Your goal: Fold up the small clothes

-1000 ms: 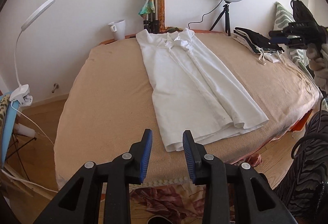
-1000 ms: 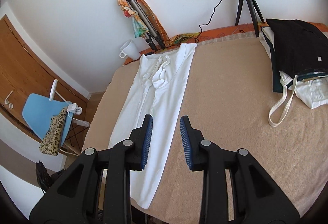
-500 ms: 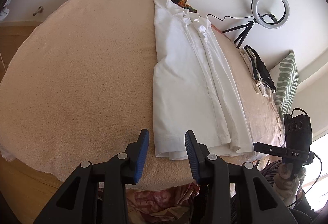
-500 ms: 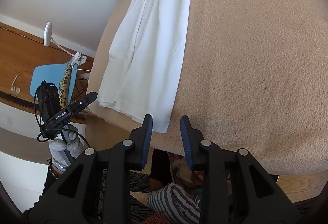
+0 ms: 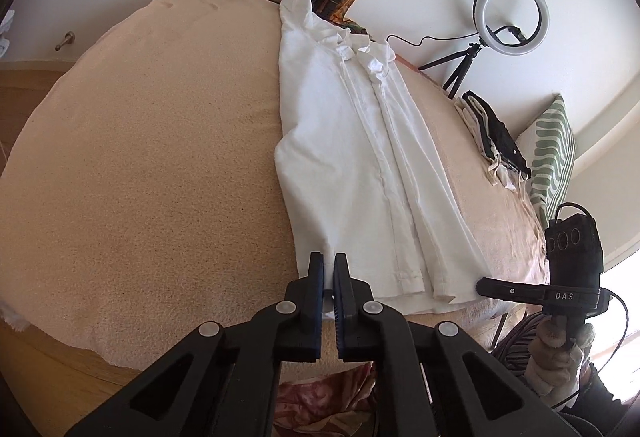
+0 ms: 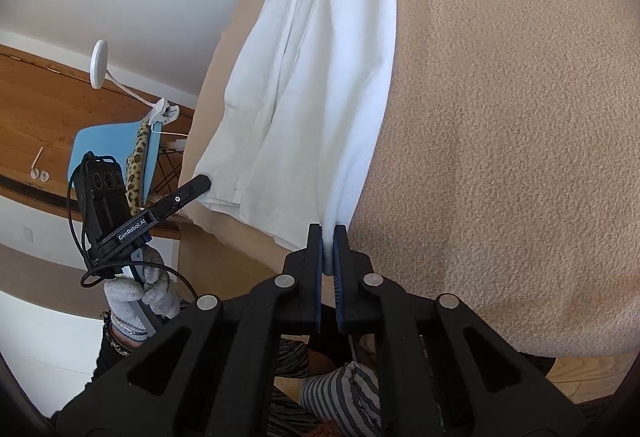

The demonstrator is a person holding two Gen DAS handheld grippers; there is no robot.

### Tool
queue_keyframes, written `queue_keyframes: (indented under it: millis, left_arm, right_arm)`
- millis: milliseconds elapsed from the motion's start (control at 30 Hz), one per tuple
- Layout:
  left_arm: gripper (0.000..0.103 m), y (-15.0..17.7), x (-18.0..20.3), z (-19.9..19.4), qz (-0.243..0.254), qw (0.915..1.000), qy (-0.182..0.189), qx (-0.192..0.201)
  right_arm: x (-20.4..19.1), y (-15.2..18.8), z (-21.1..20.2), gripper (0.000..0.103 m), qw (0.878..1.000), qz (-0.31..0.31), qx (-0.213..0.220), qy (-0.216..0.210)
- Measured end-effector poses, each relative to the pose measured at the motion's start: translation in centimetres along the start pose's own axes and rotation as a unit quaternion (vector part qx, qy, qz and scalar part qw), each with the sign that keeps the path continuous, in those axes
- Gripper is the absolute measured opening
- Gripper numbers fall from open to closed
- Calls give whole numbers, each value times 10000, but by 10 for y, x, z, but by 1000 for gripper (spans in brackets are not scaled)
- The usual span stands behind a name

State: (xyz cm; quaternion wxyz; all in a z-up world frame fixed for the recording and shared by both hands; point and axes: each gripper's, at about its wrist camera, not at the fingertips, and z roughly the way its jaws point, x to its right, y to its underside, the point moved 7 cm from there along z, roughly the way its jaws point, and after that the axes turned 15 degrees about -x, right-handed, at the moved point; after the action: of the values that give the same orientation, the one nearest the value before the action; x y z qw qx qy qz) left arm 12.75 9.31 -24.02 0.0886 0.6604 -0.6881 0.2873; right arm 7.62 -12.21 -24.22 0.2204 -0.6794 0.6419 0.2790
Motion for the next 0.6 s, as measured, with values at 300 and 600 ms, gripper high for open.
queue_keyframes:
  millis: [300,600]
  left_arm:
    - [1,10,-3,0,98,9997,-205,2]
    - [1,11,-10,10,1,9994,-325,-149]
  right_arm:
    - [4,5,-11,6,9998,-101,121,136]
    - [12,4,-2,6,9996,-100,74,266]
